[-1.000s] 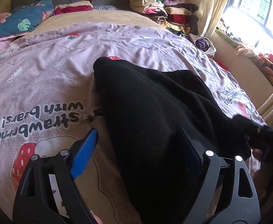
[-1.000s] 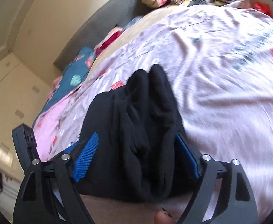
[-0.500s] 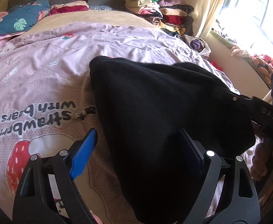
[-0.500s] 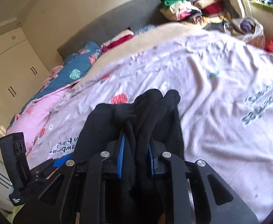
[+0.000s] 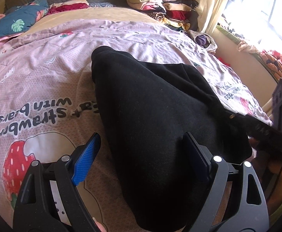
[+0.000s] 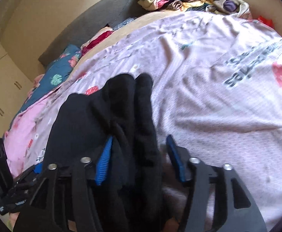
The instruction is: Fold small clothes
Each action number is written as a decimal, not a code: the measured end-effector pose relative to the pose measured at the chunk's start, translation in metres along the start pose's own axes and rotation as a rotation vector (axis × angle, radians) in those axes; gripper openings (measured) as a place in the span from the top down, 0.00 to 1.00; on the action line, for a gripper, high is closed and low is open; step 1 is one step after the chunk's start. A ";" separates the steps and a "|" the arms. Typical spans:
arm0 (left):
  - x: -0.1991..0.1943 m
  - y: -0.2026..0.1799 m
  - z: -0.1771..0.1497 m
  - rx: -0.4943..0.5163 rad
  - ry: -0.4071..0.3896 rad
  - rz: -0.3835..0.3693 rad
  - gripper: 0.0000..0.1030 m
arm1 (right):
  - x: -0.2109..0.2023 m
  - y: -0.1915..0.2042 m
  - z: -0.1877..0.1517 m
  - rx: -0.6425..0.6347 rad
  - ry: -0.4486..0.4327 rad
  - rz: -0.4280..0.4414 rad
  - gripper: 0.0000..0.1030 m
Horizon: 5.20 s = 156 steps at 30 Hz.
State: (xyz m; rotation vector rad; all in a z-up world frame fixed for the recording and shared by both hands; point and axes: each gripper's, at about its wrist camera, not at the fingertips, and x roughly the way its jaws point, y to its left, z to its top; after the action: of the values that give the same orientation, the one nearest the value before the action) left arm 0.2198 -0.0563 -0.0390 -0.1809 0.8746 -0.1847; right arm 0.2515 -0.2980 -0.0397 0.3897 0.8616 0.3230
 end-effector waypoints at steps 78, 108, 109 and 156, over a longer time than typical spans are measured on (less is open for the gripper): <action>-0.151 -0.022 -0.076 0.039 -0.168 -0.011 0.09 | -0.196 0.089 -0.126 -0.318 -0.252 -0.067 0.04; -0.131 -0.007 -0.114 -0.004 -0.113 0.057 0.09 | -0.166 0.065 -0.163 -0.285 -0.161 -0.154 0.04; -0.131 -0.007 -0.114 -0.004 -0.113 0.059 0.09 | -0.165 0.064 -0.163 -0.284 -0.159 -0.154 0.04; -0.133 -0.002 -0.117 -0.003 -0.109 0.081 0.09 | -0.163 0.061 -0.165 -0.277 -0.143 -0.160 0.04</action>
State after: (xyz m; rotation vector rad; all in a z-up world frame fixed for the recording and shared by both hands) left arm 0.0458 -0.0369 -0.0132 -0.1562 0.7725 -0.0974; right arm 0.0162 -0.2806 -0.0003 0.0847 0.6919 0.2586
